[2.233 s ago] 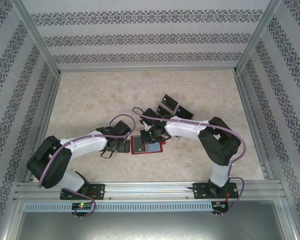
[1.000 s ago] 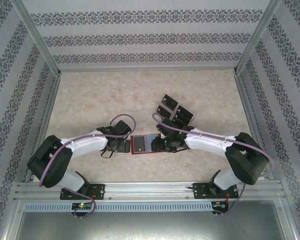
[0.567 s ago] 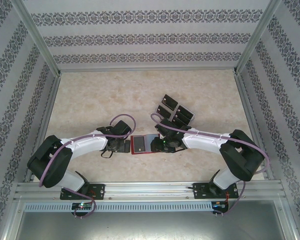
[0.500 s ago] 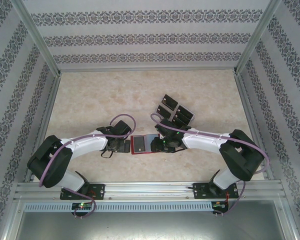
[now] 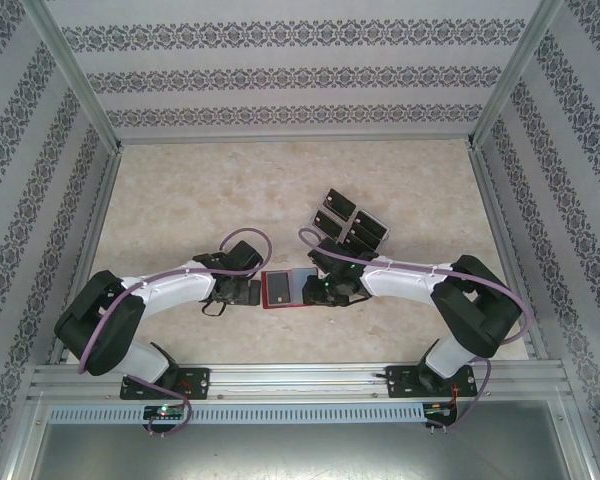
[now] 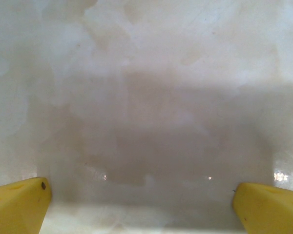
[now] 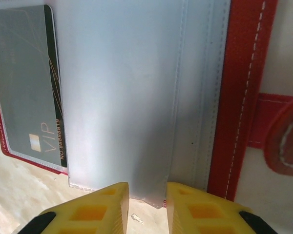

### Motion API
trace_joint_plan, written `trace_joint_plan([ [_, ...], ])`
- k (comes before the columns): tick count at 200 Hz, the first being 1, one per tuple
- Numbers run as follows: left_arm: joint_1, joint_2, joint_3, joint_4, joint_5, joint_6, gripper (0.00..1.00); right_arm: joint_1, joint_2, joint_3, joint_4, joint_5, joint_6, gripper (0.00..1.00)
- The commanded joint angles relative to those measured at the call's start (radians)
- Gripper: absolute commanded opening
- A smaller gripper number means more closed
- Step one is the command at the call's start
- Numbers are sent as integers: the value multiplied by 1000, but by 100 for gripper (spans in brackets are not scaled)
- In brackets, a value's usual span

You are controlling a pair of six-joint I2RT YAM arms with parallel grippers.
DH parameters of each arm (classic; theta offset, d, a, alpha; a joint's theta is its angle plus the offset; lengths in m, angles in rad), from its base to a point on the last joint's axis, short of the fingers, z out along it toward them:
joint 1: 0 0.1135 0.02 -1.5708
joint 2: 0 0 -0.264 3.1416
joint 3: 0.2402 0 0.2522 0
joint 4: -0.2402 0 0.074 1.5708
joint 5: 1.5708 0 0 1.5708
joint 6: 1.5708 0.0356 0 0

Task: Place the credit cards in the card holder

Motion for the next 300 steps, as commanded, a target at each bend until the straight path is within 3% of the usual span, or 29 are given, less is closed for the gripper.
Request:
trace_joint_plan([
  [1,-7,29,-28,68,18,0,100,3,15,7,4,-6,2,20],
  [35,-7,25,-27,70,16,-2,100,3,1,11,-6,-6,-2,0],
  [107,6,-46,-12,45,-23,-34,100,31,-30,109,-27,-38,-7,0],
  [182,9,-176,-48,20,-99,-98,100,93,223,327,4,-129,-18,0],
  [193,9,-193,-53,12,-110,-98,100,96,252,353,10,-152,-17,12],
  [239,9,-210,-43,27,-88,-63,100,60,153,345,-32,-105,-43,20],
  [300,-31,-74,68,88,6,32,100,-155,-93,293,-225,50,-197,44],
])
